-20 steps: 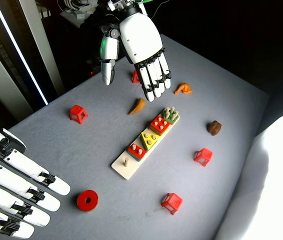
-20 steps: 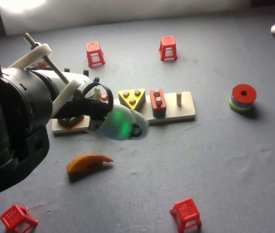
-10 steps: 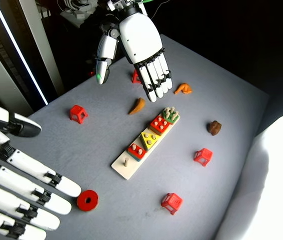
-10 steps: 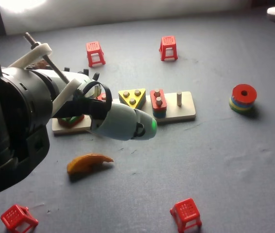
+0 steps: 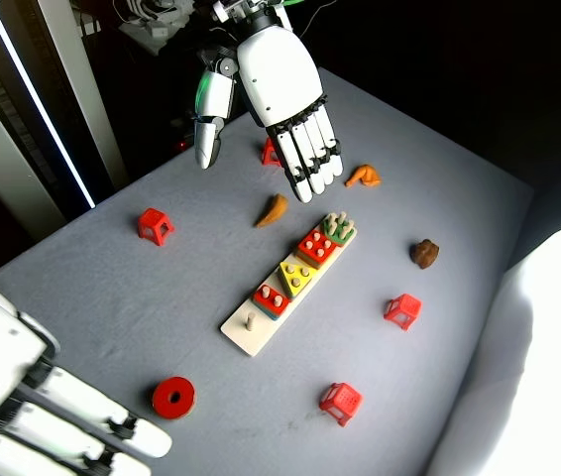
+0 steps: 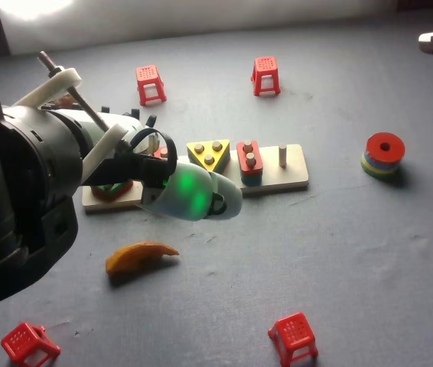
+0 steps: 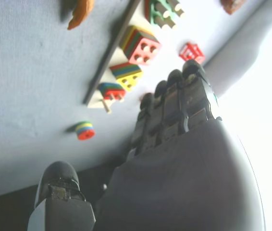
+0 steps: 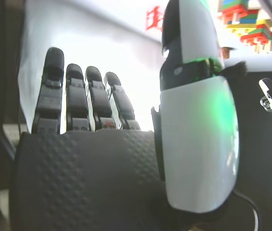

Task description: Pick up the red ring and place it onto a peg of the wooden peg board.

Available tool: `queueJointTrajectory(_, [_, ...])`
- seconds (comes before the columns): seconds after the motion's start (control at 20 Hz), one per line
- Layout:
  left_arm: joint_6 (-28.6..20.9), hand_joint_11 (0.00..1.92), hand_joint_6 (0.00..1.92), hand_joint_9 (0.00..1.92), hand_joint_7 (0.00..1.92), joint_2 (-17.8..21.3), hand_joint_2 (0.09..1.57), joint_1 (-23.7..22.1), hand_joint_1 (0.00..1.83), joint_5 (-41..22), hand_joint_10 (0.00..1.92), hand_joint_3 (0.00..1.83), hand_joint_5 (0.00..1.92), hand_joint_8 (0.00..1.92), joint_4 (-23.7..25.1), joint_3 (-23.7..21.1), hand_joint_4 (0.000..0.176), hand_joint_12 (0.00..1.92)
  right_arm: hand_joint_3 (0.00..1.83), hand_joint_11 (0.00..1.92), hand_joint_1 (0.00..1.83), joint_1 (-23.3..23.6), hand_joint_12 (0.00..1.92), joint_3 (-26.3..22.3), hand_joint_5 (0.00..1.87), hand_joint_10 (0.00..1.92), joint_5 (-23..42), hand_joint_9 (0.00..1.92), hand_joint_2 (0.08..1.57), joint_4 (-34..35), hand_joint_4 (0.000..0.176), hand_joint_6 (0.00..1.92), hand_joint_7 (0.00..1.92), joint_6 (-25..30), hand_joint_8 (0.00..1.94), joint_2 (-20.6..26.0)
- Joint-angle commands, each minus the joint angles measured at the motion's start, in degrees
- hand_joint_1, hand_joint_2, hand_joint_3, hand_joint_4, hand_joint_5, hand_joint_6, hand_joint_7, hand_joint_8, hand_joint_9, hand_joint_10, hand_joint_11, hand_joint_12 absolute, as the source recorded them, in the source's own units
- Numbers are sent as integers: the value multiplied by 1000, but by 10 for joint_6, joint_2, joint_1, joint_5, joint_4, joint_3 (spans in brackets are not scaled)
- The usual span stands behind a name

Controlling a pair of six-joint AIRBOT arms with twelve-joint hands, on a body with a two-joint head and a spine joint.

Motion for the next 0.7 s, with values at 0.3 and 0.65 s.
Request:
queueJointTrajectory(0.3, [2,1,0,0,0,1,1040,-3,0,-3,0,30,0,0,44,1,0,0,0,0,1157,0,652,71,0,0,11,0,943,86,0,0,0,-79,0,-55])
queueJointTrajectory(0.65, [2,0,3,0,0,1,1041,-3,0,-3,0,21,8,0,44,1,0,0,0,0,1162,-10,696,150,0,0,11,0,936,133,0,0,0,-113,0,-138])
